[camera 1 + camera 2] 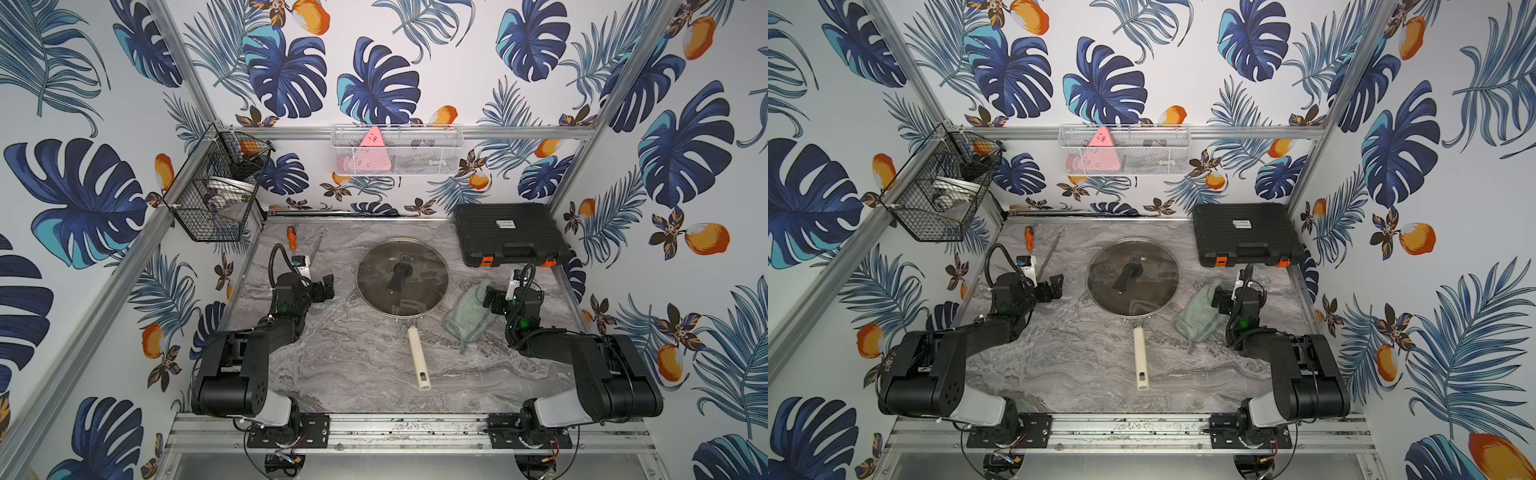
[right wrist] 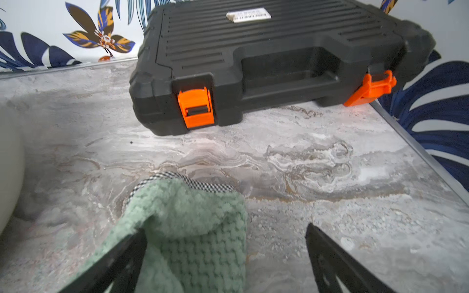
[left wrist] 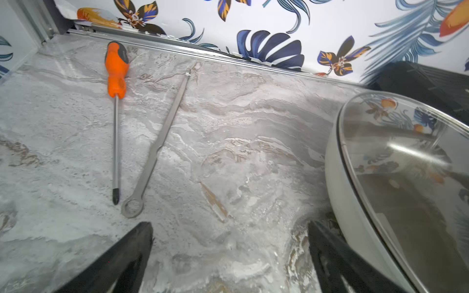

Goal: Wipe the pot lid with a cloth
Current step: Reset both arms

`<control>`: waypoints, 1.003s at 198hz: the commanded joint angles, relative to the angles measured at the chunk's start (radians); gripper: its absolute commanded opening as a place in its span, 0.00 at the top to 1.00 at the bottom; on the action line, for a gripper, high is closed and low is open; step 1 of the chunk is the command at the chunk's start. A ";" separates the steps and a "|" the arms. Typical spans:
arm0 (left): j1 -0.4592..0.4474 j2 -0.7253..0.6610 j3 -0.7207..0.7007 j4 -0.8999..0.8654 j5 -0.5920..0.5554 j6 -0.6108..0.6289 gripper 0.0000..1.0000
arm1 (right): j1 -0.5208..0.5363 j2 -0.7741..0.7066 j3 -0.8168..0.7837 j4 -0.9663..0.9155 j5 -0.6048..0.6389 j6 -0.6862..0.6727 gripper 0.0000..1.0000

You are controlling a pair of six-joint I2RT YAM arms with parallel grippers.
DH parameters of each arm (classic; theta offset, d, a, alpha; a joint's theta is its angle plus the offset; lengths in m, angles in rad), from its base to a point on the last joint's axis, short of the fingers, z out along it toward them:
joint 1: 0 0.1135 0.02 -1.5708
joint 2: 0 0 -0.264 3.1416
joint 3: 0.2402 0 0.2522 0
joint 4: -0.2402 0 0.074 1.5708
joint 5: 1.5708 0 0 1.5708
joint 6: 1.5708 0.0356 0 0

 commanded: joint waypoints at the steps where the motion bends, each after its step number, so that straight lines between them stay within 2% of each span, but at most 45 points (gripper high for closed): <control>1: 0.008 -0.006 0.019 0.035 0.038 0.016 0.01 | -0.010 0.052 -0.032 0.192 -0.005 -0.025 0.00; 19: 0.008 -0.026 0.019 -0.012 0.013 0.054 0.01 | -0.022 0.145 -0.070 0.350 -0.001 -0.015 0.00; 29: 0.006 -0.033 -0.008 0.049 0.003 0.061 0.01 | -0.027 0.191 -0.079 0.438 -0.002 -0.027 0.00; 48: 0.006 -0.040 -0.022 0.064 -0.021 0.081 0.01 | -0.032 0.147 -0.041 0.279 -0.006 -0.002 0.00; 66: 0.005 -0.049 -0.028 0.057 -0.051 0.104 0.01 | -0.041 0.177 -0.030 0.316 -0.018 -0.006 0.00; 84: 0.005 -0.062 -0.048 0.059 -0.079 0.123 0.01 | -0.048 0.162 -0.012 0.249 -0.018 0.007 0.00; 106: 0.006 -0.043 -0.058 0.063 -0.054 0.132 0.01 | -0.055 0.169 -0.005 0.250 -0.032 0.008 0.00; 123: 0.005 0.009 -0.102 0.164 -0.045 0.128 0.01 | -0.056 0.169 -0.006 0.253 -0.033 0.007 0.00; 142: 0.005 0.088 -0.163 0.352 -0.029 0.129 0.01 | -0.056 0.169 -0.007 0.254 -0.030 0.006 0.00; 150: 0.003 0.096 -0.144 0.320 -0.021 0.142 0.01 | -0.056 0.169 -0.006 0.253 -0.023 0.004 0.00; 174: -0.043 0.119 -0.085 0.223 -0.093 0.170 0.01 | -0.056 0.169 0.006 0.229 -0.006 0.019 0.00; 199: -0.071 0.120 -0.121 0.278 -0.178 0.179 0.01 | -0.056 0.169 0.003 0.233 -0.005 0.019 0.00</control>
